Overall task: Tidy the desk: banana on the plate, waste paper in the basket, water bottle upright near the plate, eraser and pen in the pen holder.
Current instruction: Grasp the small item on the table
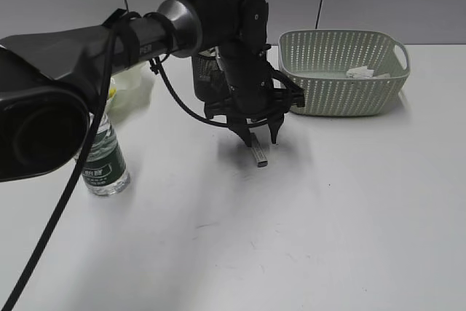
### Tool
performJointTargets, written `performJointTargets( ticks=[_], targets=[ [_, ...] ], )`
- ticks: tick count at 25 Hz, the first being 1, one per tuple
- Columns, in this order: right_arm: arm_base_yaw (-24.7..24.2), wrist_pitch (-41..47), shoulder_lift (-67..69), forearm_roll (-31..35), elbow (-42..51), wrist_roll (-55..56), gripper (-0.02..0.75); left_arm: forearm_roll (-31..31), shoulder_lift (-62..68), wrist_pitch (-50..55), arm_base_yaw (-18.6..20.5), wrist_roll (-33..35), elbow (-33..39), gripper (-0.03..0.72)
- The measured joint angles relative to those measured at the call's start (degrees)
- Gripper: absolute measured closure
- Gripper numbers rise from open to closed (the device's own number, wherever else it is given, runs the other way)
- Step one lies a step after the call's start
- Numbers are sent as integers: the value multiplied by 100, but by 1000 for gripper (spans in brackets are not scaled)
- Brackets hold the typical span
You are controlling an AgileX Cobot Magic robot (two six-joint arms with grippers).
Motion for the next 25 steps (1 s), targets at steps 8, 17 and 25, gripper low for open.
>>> performJointTargets(
  ticks=[8, 17, 25],
  targets=[
    [0, 0, 0, 0, 0, 0, 311, -38, 59, 23, 18, -164, -96, 351],
    [0, 0, 0, 0, 0, 4, 311, 18, -6, 23, 35, -176, -96, 352],
    [0, 0, 0, 0, 0, 4, 313, 99, -149, 23, 40, -171, -96, 352]
  ],
)
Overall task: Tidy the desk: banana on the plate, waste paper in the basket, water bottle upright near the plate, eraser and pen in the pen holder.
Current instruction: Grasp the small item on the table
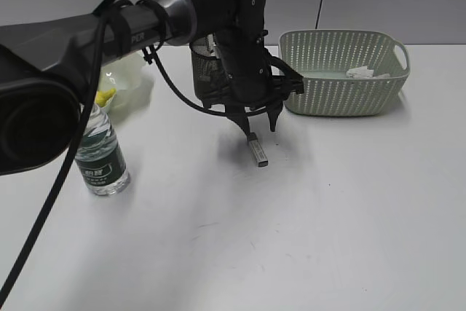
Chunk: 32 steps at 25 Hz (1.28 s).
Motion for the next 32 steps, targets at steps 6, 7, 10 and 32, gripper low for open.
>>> performJointTargets(
  ticks=[6, 7, 10, 32],
  targets=[
    [0, 0, 0, 0, 0, 0, 313, -43, 11, 1, 0, 10, 154, 352],
    [0, 0, 0, 0, 0, 0, 313, -43, 11, 1, 0, 15, 165, 352],
    [0, 0, 0, 0, 0, 0, 313, -37, 30, 1, 0, 15, 171, 352],
    [0, 0, 0, -1, 0, 0, 314, -275, 136, 1, 0, 459, 178, 699]
  ],
)
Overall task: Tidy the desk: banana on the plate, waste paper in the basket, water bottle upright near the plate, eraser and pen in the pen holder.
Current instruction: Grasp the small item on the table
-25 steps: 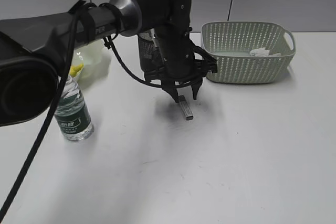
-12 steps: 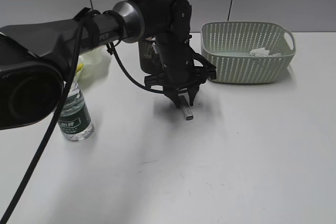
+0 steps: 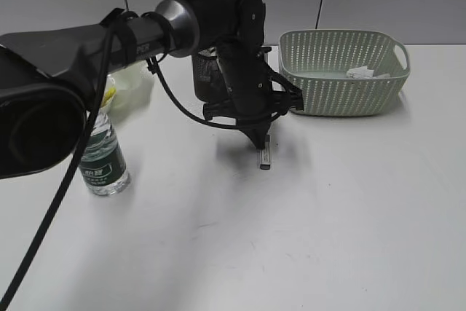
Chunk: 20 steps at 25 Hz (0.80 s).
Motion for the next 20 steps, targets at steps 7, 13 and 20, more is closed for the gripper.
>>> performJointTargets(
  ticks=[7, 13, 20],
  targets=[
    [0, -5, 0, 0, 0, 0, 314, 72, -288, 0, 4, 13, 0, 697],
    [0, -5, 0, 0, 0, 2, 314, 461, -284, 0, -52, 13, 0, 375],
    [0, -5, 0, 0, 0, 2, 314, 625, -68, 1, -281, 13, 0, 353]
  ],
)
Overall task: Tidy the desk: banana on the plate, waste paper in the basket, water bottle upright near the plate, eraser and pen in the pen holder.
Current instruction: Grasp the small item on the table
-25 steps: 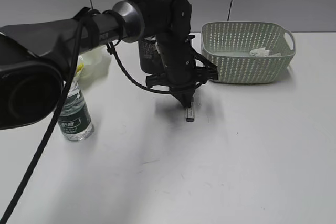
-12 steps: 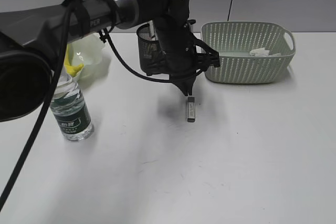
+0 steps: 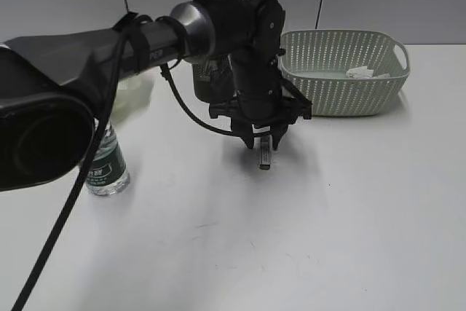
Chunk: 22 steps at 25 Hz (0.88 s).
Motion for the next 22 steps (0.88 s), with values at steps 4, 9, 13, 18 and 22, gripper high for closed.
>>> performJointTargets(
  ticks=[4, 9, 13, 18, 22],
  targets=[
    [0, 0, 0, 0, 0, 0, 314, 67, 79, 0, -35, 0, 0, 399],
    [0, 0, 0, 0, 0, 0, 314, 144, 85, 0, -35, 0, 0, 406],
    [0, 0, 0, 0, 0, 5, 314, 136, 92, 0, -35, 5, 0, 407],
    [0, 0, 0, 0, 0, 5, 314, 29, 139, 0, -71, 5, 0, 395],
    [0, 0, 0, 0, 0, 5, 314, 327, 162, 0, -237, 5, -5, 360]
  ],
)
